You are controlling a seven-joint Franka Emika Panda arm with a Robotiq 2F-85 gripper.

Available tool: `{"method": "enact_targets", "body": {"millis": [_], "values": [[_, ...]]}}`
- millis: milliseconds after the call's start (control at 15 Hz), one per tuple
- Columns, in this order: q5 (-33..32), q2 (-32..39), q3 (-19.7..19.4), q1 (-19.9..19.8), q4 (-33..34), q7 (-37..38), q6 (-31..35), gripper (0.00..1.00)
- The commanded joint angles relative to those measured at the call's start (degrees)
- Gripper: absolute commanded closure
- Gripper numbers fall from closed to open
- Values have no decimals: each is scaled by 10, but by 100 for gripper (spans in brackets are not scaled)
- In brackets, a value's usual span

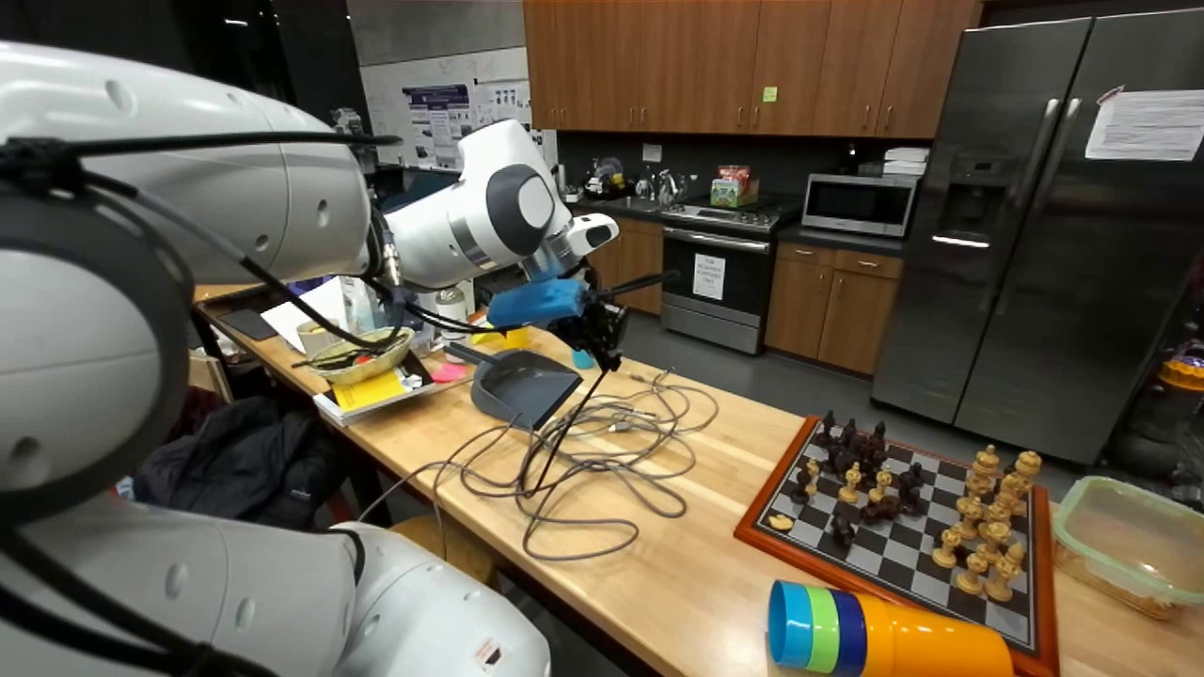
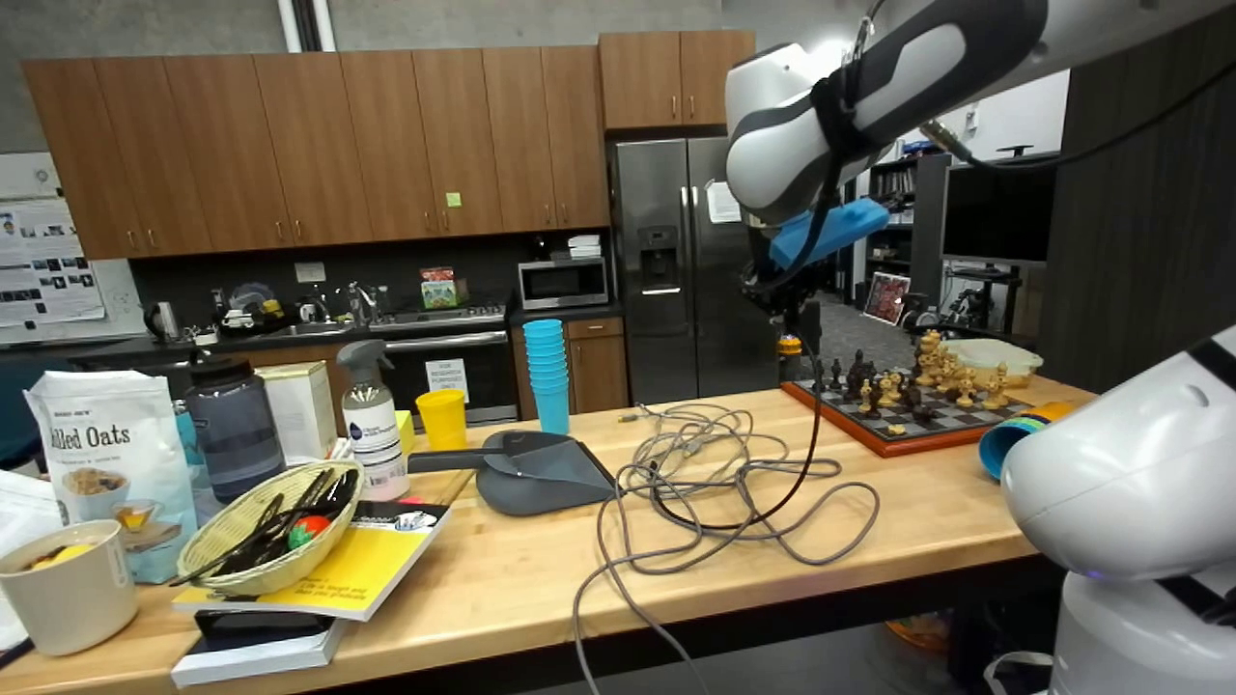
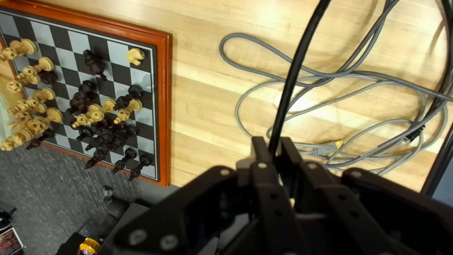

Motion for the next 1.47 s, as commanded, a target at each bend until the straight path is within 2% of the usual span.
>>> {"method": "enact_targets", "body": {"millis": [0, 533, 933, 1000, 1067, 1200, 1400], "values": [[-21, 12, -24, 2, 3, -15, 6, 97], [-80, 29, -58, -34, 23, -14, 42, 97], [-110, 55, -61, -57, 74, -7, 61, 97], [-108, 62, -62, -57, 85, -6, 64, 63], [-106, 66, -62, -56, 94, -8, 60, 61], [-105, 75, -63, -54, 106, -8, 66, 52], [-103, 81, -68, -52, 106, -11, 78, 31]]}}
